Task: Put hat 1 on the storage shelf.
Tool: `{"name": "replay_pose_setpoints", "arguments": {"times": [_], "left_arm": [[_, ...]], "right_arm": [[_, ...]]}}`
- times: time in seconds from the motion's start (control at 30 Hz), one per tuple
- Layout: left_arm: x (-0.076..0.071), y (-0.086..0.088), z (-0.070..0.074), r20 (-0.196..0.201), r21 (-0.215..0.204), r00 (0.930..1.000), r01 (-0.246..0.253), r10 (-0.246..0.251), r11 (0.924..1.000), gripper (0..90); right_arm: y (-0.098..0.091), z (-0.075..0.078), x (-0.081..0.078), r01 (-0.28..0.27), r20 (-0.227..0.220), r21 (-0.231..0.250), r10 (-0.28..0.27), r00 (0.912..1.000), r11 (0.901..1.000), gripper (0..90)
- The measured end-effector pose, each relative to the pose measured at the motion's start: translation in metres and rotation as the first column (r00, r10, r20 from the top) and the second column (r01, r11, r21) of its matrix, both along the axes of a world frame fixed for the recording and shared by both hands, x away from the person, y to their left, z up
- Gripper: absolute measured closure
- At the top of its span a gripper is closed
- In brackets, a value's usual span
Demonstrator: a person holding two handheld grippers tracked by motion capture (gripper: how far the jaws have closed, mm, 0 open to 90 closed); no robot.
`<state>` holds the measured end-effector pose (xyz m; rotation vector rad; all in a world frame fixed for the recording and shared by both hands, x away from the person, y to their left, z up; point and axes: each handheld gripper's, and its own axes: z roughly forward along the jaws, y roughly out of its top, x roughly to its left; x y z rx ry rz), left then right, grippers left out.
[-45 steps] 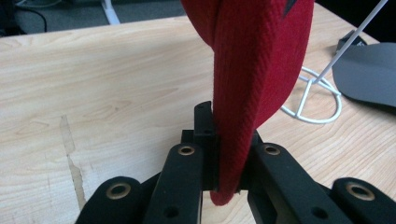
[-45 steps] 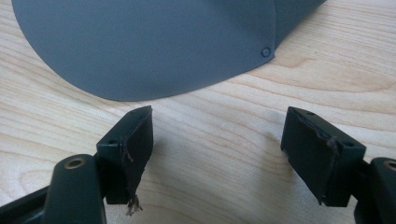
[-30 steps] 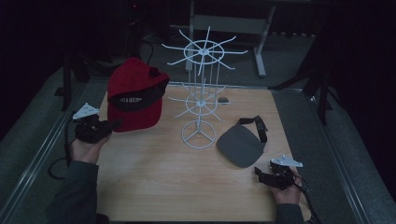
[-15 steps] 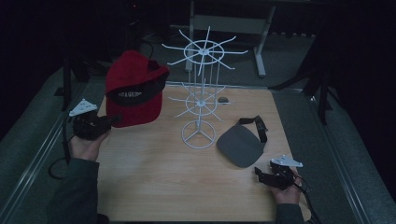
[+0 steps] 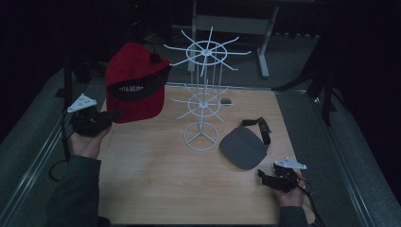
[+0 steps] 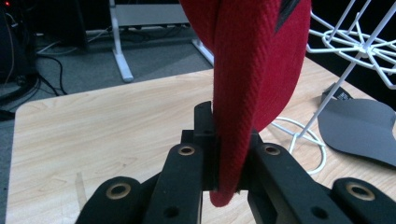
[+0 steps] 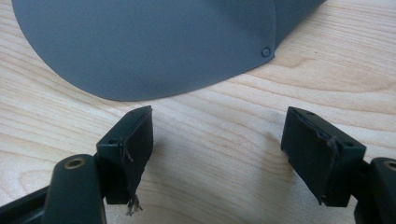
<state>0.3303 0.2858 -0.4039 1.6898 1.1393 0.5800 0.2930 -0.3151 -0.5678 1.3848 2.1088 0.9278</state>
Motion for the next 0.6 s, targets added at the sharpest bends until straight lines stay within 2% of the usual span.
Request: {"name": "replay_pose_setpoints", "arguments": {"times": [0.4, 0.6], "left_arm": [[-0.001, -0.001, 0.017, 0.044, -0.017, 0.999, -0.007, 0.008, 0.9998, 86.1], [-0.004, -0.003, 0.02, 0.066, -0.054, 0.9978, -0.001, 0.004, 0.9986, 86.1]], "right_arm": [[0.0, 0.0, 0.0, 0.0, -0.001, 0.0, 0.0, 1.0, 1.0, 25.1], [0.0, 0.0, 0.0, 0.0, 0.001, 0.0, 0.0, 1.0, 1.0, 25.1]]}}
